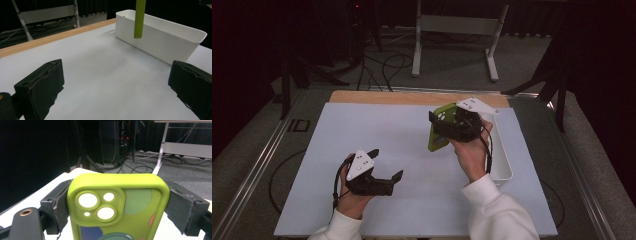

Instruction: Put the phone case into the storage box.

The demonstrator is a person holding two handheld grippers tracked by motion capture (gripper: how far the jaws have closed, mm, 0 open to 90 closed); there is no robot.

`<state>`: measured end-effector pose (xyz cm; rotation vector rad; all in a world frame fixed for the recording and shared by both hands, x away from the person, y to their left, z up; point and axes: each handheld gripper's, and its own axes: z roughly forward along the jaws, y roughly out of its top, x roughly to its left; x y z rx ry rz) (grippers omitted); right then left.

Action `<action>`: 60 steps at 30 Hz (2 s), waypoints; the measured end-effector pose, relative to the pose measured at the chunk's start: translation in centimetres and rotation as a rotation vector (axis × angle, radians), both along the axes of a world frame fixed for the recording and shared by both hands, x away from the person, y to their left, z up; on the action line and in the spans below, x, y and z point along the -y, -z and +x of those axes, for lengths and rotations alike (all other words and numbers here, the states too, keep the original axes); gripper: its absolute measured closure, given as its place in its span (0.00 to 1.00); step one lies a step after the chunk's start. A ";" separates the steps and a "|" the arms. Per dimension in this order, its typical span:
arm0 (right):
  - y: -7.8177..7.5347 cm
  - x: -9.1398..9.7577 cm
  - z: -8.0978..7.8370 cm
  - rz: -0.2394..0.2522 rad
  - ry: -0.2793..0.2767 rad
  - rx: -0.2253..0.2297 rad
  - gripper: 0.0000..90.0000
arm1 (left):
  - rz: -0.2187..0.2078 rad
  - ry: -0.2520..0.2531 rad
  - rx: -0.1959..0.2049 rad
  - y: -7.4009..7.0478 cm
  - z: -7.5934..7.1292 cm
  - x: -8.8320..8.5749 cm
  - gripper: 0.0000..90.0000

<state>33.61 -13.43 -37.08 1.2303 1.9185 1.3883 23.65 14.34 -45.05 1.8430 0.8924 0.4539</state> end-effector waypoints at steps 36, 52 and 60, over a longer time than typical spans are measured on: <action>-1.1 3.1 3.5 0.004 0.093 0.012 0.17 | -0.005 -0.005 0.001 -0.1 0.0 -0.1 0.01; -1.0 4.5 5.2 0.000 0.139 0.018 0.17 | -0.004 -0.003 0.000 0.0 0.0 -0.1 0.01; -0.8 5.4 5.9 -0.005 0.166 0.014 0.17 | -0.003 -0.002 -0.001 0.0 0.0 -0.1 0.01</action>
